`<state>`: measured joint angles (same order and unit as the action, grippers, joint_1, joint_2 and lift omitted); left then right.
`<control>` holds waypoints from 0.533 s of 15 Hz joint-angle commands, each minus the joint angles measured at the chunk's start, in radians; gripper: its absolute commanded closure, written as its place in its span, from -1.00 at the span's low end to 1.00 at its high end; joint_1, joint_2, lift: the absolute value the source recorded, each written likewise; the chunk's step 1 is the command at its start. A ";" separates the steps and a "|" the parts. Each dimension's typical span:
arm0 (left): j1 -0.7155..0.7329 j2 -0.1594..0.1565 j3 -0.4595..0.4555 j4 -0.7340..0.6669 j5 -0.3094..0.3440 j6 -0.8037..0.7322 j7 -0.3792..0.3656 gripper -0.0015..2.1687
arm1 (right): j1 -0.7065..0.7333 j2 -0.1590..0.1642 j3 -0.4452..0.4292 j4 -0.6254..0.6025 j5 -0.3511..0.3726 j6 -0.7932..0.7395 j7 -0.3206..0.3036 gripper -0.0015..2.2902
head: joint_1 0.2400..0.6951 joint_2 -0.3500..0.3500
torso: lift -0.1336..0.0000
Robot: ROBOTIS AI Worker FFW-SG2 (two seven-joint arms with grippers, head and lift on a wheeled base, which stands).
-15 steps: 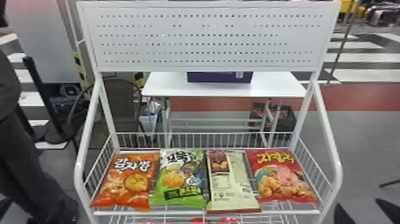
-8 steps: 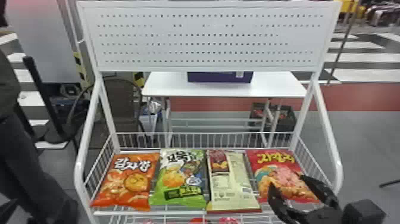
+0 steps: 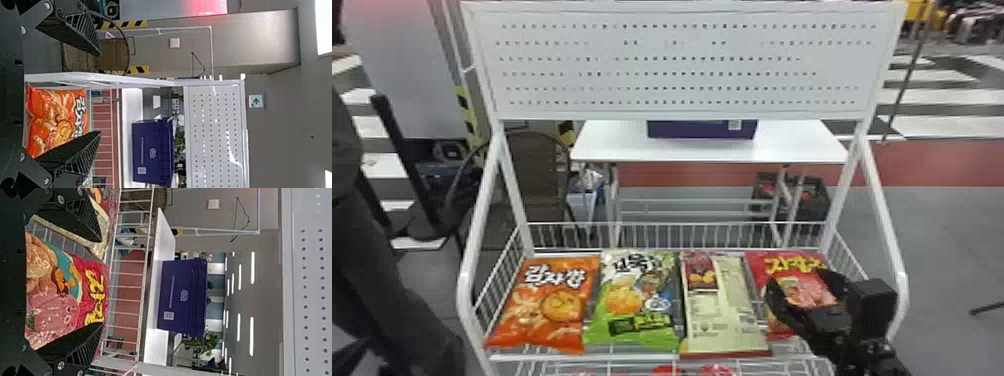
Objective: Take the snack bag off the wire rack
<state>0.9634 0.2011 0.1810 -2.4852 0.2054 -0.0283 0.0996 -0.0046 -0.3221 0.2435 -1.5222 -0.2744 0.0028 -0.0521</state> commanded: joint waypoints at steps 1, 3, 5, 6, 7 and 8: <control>-0.002 0.001 0.000 0.000 0.000 0.000 0.000 -0.82 | -0.029 0.000 -0.003 0.039 -0.003 0.030 0.000 -0.87 | 0.14 0.00 | 1.00; -0.005 0.001 0.000 0.003 0.000 0.000 0.000 -0.82 | -0.040 0.000 -0.010 0.059 -0.006 0.058 0.000 -0.87 | 0.14 0.00 | 1.00; -0.009 0.001 0.000 0.006 0.000 0.000 0.000 -0.82 | -0.041 0.000 -0.010 0.062 -0.006 0.092 0.001 -0.87 | 0.14 0.00 | 1.00; -0.009 0.003 0.000 0.008 0.000 0.000 0.000 -0.82 | -0.041 0.001 -0.010 0.066 -0.006 0.095 0.001 -0.87 | 0.14 0.00 | 1.00; -0.009 0.003 0.000 0.008 0.000 0.000 0.000 -0.82 | -0.043 0.001 -0.010 0.068 -0.008 0.101 0.001 -0.85 | 0.14 0.00 | 1.00; -0.009 0.004 0.000 0.008 0.000 0.000 0.000 -0.82 | -0.043 0.001 -0.010 0.068 -0.009 0.125 0.000 -0.81 | 0.14 0.00 | 1.00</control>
<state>0.9543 0.2042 0.1810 -2.4776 0.2056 -0.0283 0.0996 -0.0471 -0.3210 0.2331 -1.4560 -0.2819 0.1039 -0.0517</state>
